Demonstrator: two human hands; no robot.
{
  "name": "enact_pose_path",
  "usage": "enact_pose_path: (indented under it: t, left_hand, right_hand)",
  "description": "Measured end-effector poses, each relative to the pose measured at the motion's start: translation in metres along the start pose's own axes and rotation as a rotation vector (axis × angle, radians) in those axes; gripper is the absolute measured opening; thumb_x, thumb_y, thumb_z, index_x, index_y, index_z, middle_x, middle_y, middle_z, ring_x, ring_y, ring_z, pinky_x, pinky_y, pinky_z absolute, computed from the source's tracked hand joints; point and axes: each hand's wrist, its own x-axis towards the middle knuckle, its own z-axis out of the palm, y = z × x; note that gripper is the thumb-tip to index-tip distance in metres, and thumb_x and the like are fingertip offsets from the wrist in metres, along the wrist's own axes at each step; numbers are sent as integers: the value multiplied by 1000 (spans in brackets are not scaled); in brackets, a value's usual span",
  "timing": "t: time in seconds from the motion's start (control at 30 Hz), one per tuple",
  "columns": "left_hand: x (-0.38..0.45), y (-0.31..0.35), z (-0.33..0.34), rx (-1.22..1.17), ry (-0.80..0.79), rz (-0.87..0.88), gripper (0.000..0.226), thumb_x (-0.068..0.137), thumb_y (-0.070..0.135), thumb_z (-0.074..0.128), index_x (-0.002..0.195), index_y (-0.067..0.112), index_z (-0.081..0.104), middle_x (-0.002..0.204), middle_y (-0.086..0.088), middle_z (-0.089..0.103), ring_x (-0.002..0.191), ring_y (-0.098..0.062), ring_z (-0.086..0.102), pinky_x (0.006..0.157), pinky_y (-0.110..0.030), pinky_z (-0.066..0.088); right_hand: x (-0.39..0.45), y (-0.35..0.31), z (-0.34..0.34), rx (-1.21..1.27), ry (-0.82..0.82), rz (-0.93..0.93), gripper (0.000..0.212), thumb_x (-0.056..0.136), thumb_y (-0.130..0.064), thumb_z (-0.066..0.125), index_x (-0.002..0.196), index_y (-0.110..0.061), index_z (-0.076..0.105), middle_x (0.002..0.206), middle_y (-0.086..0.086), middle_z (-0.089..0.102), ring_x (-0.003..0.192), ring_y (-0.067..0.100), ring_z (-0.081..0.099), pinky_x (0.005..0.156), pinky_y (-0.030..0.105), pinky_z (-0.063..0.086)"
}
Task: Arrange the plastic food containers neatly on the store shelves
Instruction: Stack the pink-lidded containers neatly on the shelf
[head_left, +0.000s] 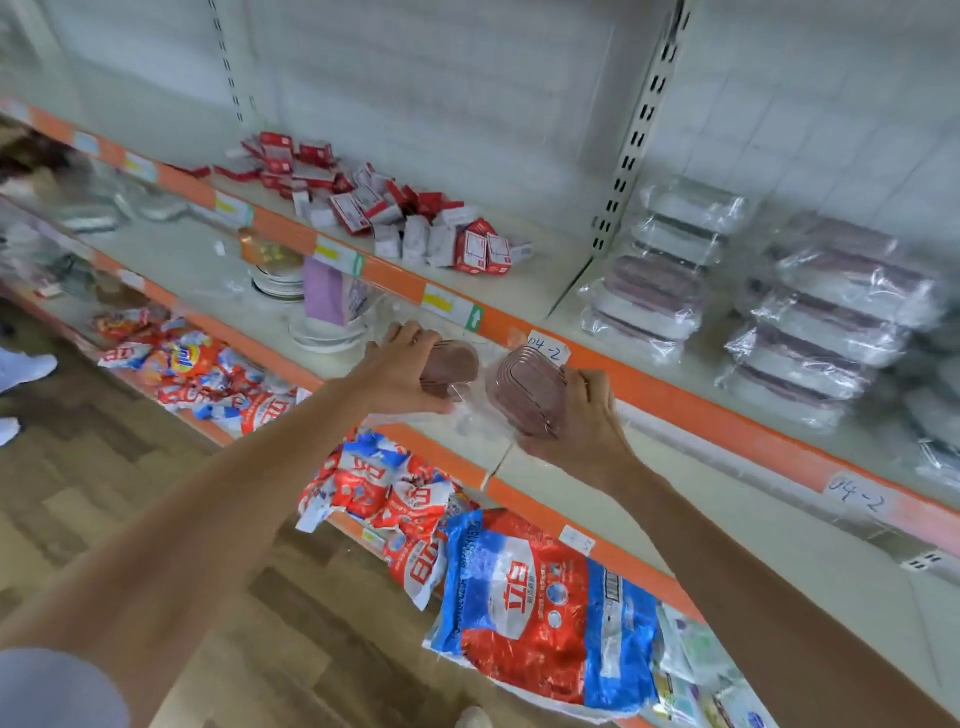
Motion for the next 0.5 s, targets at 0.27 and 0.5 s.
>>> enact_pose_path:
  t: [0.27,0.5]
  left_hand:
    - [49,47,-75,-78,134,120,87,69,58,73,138,25,31,136,-5,33,129,-25,29,105,-45,32]
    - [97,72,-122,-68,224,213,79,67,58,75,130,29,37,128,5,42,117,-18,37,98,-40,37]
  right_hand:
    - [44,13,-99,-44,164,-47,91,65,-46,76,140,-16,33,127,5,36,122,26,36,102,39,36]
    - [121,51,-185,-403,-48,94,71,80,-52,61,132,-10,38,130,11,37,125,31,32,101,40,33]
